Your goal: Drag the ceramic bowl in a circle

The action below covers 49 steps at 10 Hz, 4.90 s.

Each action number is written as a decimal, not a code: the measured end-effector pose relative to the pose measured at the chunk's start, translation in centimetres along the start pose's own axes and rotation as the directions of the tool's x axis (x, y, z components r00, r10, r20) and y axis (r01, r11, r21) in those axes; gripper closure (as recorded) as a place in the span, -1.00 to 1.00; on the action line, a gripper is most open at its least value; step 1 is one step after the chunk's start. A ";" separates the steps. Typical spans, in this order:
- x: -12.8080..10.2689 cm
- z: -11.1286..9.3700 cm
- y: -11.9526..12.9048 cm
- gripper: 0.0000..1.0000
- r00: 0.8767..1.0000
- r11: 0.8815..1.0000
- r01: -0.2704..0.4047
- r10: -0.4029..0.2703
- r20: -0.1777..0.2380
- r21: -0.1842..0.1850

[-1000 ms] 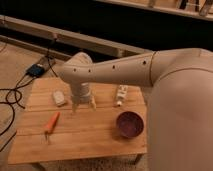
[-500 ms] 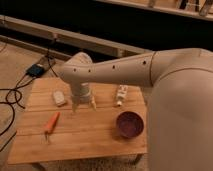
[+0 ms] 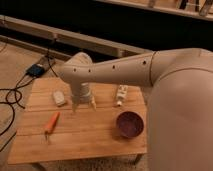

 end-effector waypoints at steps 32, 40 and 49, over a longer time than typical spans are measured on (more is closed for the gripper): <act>-4.0 13.4 -17.8 0.99 0.932 0.936 -0.345 0.351 -0.094 0.074; -8.1 12.7 -8.8 1.00 0.992 0.993 -0.117 0.116 -0.046 -0.013; -3.2 11.2 2.4 1.00 0.965 0.972 0.231 -0.234 -0.121 -0.038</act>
